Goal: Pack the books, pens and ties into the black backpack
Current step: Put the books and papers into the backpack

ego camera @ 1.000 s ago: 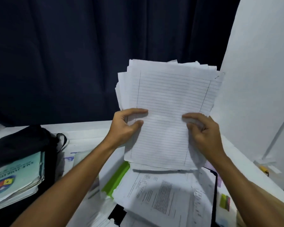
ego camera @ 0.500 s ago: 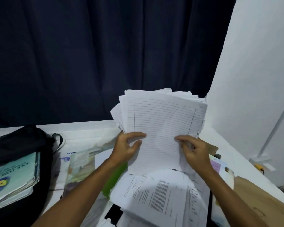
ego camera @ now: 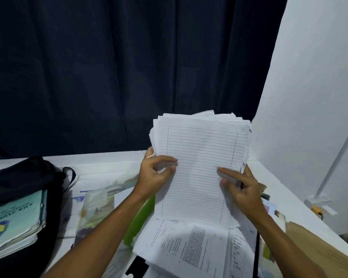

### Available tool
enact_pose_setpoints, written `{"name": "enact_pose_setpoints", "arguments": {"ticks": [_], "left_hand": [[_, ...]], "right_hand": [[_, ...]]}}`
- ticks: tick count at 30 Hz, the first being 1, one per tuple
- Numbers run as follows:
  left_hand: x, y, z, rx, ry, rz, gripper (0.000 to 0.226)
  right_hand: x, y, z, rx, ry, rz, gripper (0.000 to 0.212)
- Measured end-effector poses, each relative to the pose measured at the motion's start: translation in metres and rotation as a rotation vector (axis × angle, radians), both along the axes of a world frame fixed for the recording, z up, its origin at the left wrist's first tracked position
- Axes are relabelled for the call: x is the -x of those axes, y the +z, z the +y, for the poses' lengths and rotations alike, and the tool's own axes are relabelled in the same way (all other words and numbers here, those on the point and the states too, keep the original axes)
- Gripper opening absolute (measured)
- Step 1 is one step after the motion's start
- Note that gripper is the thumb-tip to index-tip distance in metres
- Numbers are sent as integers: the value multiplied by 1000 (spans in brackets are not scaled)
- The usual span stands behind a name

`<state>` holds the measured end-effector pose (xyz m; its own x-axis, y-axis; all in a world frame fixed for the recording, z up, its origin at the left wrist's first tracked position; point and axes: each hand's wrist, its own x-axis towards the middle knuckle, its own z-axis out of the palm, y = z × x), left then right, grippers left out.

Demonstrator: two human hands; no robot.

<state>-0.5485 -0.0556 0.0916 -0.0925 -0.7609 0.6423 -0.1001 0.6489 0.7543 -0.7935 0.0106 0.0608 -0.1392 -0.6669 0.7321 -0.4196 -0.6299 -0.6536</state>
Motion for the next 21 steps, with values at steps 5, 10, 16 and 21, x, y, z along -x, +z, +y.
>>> {"name": "enact_pose_setpoints", "arguments": {"ticks": [5, 10, 16, 21], "left_hand": [[-5, 21, -7, -13, 41, 83, 14], [-10, 50, -8, -15, -24, 105, 22], [-13, 65, -11, -51, -72, 179, 21], [-9, 75, -4, -37, -128, 436, 65]], "right_hand": [[1, 5, 0, 2, -53, -22, 28], [-1, 11, 1, 38, -28, -8, 29], [3, 14, 2, 20, 16, -57, 50], [0, 15, 4, 8, -6, -97, 43]]}}
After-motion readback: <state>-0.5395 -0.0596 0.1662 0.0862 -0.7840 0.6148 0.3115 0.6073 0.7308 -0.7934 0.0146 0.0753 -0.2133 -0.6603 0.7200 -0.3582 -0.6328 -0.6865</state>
